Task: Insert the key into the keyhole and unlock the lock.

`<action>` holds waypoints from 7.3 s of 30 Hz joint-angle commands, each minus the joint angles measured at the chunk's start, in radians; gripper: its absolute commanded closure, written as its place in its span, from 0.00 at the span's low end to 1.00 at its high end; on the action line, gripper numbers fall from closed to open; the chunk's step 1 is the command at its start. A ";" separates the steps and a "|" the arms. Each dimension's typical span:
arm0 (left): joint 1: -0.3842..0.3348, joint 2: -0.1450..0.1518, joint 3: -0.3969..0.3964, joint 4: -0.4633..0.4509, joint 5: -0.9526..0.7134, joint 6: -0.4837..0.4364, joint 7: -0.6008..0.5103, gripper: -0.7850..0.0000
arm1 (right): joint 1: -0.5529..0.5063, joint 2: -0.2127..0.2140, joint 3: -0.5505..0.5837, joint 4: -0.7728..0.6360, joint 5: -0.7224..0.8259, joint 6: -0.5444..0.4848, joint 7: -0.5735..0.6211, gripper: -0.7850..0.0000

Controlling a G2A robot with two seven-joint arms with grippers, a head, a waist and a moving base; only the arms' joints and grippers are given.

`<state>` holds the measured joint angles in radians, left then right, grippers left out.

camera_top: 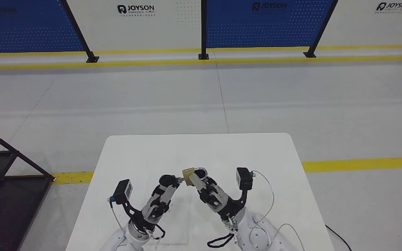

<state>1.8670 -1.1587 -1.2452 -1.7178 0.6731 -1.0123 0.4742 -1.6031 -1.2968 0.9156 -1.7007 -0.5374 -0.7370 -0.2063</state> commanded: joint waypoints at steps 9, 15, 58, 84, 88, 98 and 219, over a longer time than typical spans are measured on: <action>-0.022 0.049 0.041 0.009 -0.041 0.000 -0.010 0.62 | -0.017 0.007 0.018 -0.021 0.003 0.008 0.042 1.00; -0.037 0.072 0.063 0.015 -0.059 0.000 -0.009 0.71 | -0.014 0.006 0.009 -0.022 -0.006 0.031 0.070 1.00; -0.051 0.081 0.060 0.059 0.373 0.169 0.294 1.00 | -0.007 0.010 -0.001 -0.031 -0.023 0.084 0.127 1.00; -0.025 0.061 0.073 0.047 0.724 0.610 0.535 1.00 | -0.010 0.012 -0.001 -0.037 -0.046 0.102 0.116 1.00; -0.021 0.060 0.071 0.042 0.763 0.667 0.552 1.00 | -0.011 0.012 -0.001 -0.038 -0.047 0.103 0.114 1.00; -0.023 0.059 0.080 0.039 0.703 0.602 0.541 0.96 | -0.012 0.013 -0.002 -0.040 -0.046 0.100 0.113 1.00; -0.044 0.060 0.137 0.034 0.875 1.016 0.596 0.21 | -0.025 0.032 0.007 -0.063 -0.085 0.118 0.102 1.00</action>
<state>1.8216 -1.0982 -1.1062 -1.6808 1.5603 0.0132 1.0649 -1.6281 -1.2651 0.9216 -1.7628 -0.6234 -0.6195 -0.1028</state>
